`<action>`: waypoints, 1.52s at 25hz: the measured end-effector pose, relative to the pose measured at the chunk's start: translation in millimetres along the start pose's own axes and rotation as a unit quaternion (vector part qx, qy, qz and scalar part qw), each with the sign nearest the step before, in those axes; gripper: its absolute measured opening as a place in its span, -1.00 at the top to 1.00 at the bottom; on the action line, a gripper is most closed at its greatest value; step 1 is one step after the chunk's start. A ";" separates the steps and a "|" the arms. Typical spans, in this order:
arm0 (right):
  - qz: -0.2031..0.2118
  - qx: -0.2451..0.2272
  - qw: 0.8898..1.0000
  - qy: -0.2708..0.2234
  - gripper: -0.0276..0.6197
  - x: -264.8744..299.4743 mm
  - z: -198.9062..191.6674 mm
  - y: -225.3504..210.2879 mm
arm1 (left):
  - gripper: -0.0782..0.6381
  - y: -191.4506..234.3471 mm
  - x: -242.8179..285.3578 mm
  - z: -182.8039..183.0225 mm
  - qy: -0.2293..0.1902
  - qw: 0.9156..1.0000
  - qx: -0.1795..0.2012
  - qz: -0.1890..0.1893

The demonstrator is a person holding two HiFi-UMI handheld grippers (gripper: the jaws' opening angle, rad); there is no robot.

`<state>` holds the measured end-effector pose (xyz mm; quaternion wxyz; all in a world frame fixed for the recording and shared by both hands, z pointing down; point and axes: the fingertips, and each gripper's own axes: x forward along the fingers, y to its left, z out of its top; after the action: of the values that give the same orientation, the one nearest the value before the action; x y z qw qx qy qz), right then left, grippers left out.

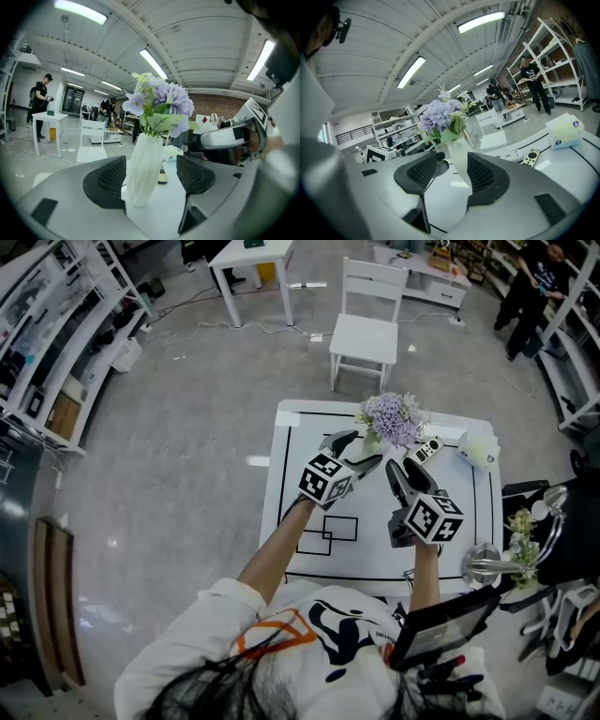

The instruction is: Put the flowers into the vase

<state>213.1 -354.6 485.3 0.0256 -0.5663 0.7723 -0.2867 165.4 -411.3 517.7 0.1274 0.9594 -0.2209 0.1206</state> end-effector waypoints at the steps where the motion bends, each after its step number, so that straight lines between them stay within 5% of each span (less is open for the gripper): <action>1: 0.003 -0.009 1.000 0.000 0.28 -1.3 -1.5 4.5 | -0.17 -1.3 -7.1 -0.9 -0.007 1.000 -0.010 0.000; 7: 0.012 -0.046 0.999 -0.008 0.28 -9.2 -14.9 35.6 | -0.13 -26.0 -48.2 -4.1 -0.035 0.998 -0.034 -0.036; 19: -0.025 -0.020 0.999 -0.037 0.57 -51.3 -61.1 81.3 | 0.55 -64.3 -131.9 -33.0 -0.038 0.999 -0.022 -0.030; 29: -0.038 -0.018 0.999 -0.023 0.72 -77.9 -101.2 105.3 | 0.69 -86.8 -169.9 -51.9 -0.039 0.998 -0.048 -0.032; 38: -0.007 -0.032 0.999 -0.023 0.78 -111.6 -104.9 123.7 | 0.75 -127.0 -194.9 -47.5 -0.055 0.997 -0.051 -0.003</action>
<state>108.4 -187.9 482.6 0.0235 -0.5788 0.7762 -0.2490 44.6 -210.0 481.9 0.1646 0.9574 -0.2306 0.0563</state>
